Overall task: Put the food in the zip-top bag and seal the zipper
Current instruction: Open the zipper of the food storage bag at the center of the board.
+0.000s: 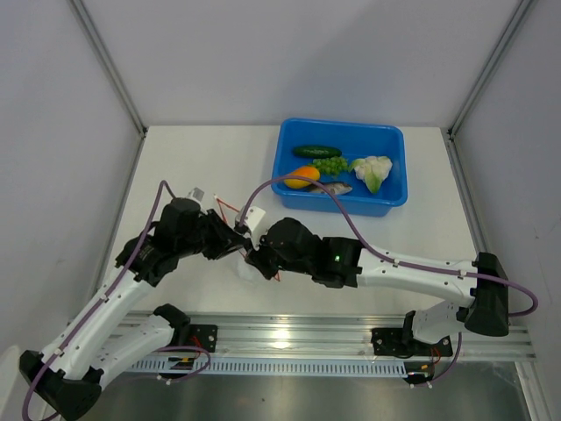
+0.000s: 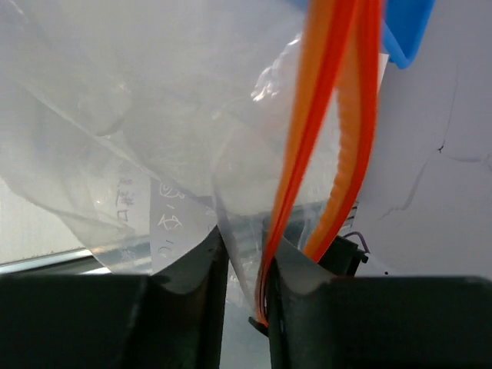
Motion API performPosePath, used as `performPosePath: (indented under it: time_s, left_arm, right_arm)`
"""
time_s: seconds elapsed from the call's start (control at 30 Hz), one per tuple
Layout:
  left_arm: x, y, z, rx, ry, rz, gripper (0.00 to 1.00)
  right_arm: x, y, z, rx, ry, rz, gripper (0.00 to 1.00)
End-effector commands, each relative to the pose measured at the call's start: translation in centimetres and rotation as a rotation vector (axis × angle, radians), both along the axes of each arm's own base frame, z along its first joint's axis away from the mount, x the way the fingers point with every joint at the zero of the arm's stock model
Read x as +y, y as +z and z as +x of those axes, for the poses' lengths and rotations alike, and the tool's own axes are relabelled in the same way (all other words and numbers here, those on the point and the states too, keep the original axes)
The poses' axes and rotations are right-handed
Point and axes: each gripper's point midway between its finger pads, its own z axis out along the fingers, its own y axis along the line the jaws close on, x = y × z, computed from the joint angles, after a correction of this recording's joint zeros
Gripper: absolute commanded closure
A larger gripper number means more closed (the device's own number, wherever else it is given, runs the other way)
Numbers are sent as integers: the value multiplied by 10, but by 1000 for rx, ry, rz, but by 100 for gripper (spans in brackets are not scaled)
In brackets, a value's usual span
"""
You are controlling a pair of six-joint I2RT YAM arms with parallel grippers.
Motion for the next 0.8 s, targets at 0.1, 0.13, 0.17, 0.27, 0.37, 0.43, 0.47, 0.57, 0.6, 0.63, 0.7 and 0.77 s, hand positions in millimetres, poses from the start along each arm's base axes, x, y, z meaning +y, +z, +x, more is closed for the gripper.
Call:
performPosePath:
  time_s: [0.1,0.13,0.17,0.27,0.37,0.43,0.47,0.57,0.6,0.63,0.7,0.77]
  left_arm:
    - [-9,14,9,-141,-83,-4,99]
    - [-9,16,9,-148,-89,-4,99]
    - [-8,16,9,-153,-93,7,99]
    - [-3,14,11,-153,-111,69,100]
    - [5,16,13,-157,-125,150,99]
    - [12,23,13,-167,-144,208,99]
    - [17,18,15,-153,-134,252,99]
    - [36,35,21,-177,-112,364,99]
    - [41,34,21,-168,-108,400,100]
    - [46,47,23,-189,-99,425,99]
    - [60,34,20,-115,-91,522,99]
    - [65,28,18,-69,-97,561,99]
  right_arm:
    - [4,29,3,37,-29,74,100]
    - [2,27,6,44,-49,68,89]
    - [-2,28,10,57,-76,69,81]
    - [-17,30,13,66,-111,53,63]
    - [-29,34,9,82,-97,46,52]
    - [-38,47,9,89,-96,71,45]
    - [-42,51,12,91,-109,79,40]
    - [-62,58,27,111,-178,81,26]
    - [-66,58,32,121,-200,82,24]
    - [-75,59,44,138,-248,90,22]
    - [-80,56,50,182,-251,92,22]
    - [-83,53,56,233,-221,99,22]
